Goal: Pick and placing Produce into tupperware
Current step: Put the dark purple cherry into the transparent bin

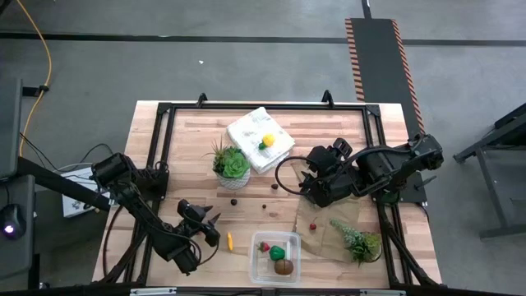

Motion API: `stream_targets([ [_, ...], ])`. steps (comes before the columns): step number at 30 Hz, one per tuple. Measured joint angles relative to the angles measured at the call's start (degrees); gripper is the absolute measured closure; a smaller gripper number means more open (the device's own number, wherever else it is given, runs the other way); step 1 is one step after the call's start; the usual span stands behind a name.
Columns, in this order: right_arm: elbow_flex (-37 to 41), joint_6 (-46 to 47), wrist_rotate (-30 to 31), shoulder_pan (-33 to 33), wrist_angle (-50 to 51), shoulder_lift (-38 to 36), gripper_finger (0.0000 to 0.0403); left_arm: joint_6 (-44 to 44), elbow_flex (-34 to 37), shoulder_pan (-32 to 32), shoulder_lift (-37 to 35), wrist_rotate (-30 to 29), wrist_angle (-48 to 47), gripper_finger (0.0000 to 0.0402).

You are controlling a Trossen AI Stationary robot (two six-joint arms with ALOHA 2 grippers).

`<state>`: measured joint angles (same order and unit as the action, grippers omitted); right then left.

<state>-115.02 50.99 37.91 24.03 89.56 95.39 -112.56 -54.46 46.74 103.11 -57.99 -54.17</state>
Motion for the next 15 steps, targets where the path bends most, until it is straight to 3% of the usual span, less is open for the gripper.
stream_targets([
  [6,0.00,-0.01,0.00,-0.02,0.41,0.00,0.0144,-5.69,3.68,0.13,0.02,-0.18,0.59,0.0222],
  [15,0.00,-0.01,0.06,-0.07,0.42,0.00,0.0144,-1.60,3.68,0.07,0.67,-6.41,0.71,0.0222],
])
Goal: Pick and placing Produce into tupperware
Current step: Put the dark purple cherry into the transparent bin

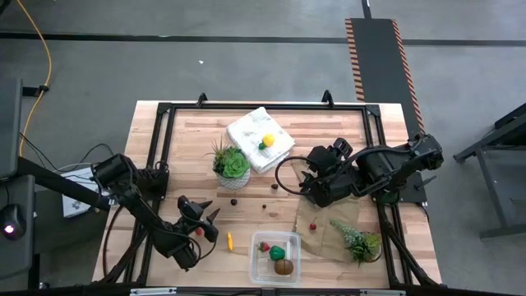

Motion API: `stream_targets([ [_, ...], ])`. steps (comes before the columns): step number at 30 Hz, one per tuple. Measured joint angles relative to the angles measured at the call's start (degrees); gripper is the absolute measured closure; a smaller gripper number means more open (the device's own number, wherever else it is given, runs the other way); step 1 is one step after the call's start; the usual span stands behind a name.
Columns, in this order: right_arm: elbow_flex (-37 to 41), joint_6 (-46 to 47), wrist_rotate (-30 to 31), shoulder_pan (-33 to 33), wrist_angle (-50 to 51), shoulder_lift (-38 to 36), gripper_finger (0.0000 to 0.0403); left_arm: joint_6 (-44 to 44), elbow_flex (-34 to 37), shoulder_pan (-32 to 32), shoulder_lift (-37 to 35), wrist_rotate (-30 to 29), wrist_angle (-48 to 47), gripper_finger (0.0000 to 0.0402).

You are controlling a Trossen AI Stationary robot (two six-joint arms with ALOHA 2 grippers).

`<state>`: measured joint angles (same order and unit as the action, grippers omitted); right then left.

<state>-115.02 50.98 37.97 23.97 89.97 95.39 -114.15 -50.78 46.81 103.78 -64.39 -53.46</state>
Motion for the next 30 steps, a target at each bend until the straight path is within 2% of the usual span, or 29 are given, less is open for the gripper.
stream_targets([
  [9,0.00,0.50,1.05,0.00,0.02,0.00,0.0144,4.65,0.00,-1.68,1.92,0.43,1.95,0.0222],
  [23,0.00,1.70,1.07,0.00,0.03,0.00,0.0144,4.92,0.01,-6.57,3.94,0.29,3.03,0.0222],
  [30,0.00,1.70,1.91,0.00,0.03,0.00,0.0144,10.67,3.78,-6.67,3.89,0.82,15.43,0.0222],
])
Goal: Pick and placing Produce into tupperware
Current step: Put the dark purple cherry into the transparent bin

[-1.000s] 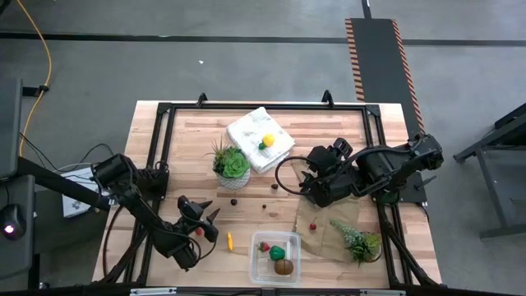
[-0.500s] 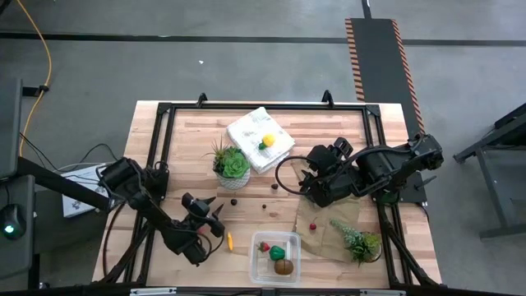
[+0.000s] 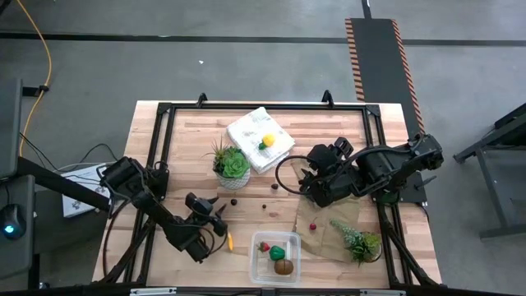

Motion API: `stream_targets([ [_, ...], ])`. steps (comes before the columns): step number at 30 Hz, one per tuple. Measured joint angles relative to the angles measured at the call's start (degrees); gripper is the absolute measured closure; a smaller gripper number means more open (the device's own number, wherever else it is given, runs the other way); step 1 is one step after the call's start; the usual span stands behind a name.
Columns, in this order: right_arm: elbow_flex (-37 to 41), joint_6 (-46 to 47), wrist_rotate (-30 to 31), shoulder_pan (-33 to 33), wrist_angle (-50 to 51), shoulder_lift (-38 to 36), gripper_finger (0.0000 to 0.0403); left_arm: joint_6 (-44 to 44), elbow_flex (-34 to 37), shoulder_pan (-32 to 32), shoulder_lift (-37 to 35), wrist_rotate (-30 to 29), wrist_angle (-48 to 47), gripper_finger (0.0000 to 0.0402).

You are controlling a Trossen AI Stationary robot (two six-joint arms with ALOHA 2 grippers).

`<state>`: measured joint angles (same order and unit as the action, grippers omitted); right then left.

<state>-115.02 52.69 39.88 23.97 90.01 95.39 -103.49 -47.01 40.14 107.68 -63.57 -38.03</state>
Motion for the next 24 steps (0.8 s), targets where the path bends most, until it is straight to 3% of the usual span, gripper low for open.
stream_targets([
  [15,0.00,0.48,-0.07,-0.41,0.00,0.00,0.0144,18.13,0.57,-0.02,-0.13,0.75,15.22,0.0222],
  [24,0.00,0.90,-0.35,-0.87,-0.01,0.00,0.0144,15.83,0.57,-0.05,-0.35,0.70,15.49,0.0222],
])
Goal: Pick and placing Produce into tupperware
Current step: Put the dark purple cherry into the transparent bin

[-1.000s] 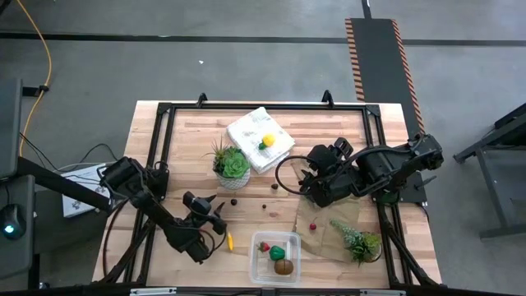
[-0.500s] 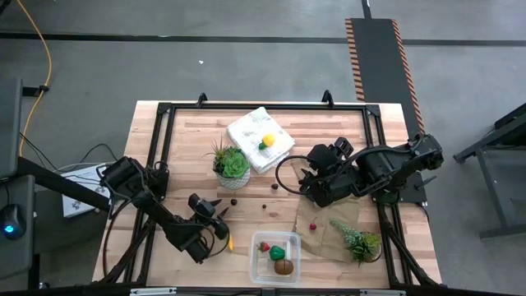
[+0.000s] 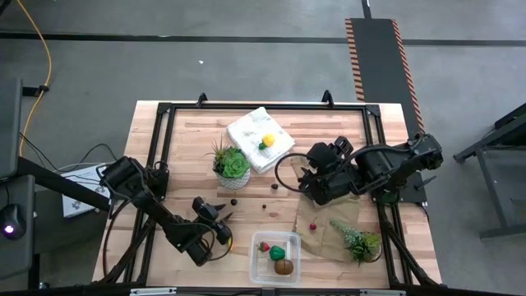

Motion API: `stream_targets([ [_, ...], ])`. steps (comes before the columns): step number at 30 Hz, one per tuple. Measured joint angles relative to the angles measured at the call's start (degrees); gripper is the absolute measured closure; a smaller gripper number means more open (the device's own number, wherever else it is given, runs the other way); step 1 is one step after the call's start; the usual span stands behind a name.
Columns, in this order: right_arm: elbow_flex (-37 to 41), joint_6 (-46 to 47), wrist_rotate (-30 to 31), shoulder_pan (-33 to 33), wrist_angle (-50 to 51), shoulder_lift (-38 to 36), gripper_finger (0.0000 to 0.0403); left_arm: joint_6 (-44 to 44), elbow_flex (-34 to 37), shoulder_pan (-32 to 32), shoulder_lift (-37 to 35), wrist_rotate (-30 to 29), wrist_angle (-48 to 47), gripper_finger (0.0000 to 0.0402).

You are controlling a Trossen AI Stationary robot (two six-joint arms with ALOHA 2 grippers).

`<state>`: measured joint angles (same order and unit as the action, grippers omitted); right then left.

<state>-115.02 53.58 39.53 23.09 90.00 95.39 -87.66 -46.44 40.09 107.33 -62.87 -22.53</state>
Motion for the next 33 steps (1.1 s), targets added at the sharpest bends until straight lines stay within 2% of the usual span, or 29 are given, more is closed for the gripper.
stream_targets([
  [7,0.00,0.00,0.02,0.00,-0.04,0.00,0.0144,-1.13,0.08,-0.34,-1.53,-0.83,-2.23,0.0222],
  [12,0.01,0.00,0.09,0.00,-0.24,0.00,0.0144,-0.90,4.42,-1.63,-3.38,0.31,3.71,0.0222],
  [18,0.02,0.42,0.13,0.02,-0.39,0.00,0.0144,9.63,6.51,-2.14,-6.61,0.44,9.75,0.0222],
  [25,0.02,0.08,0.60,-0.22,-0.81,0.00,0.0144,21.02,6.93,-4.86,-7.06,5.78,16.11,0.0222],
  [33,0.02,0.42,0.59,-0.24,-1.14,0.00,0.0144,21.90,8.36,-7.23,-7.04,7.71,16.89,0.0222],
])
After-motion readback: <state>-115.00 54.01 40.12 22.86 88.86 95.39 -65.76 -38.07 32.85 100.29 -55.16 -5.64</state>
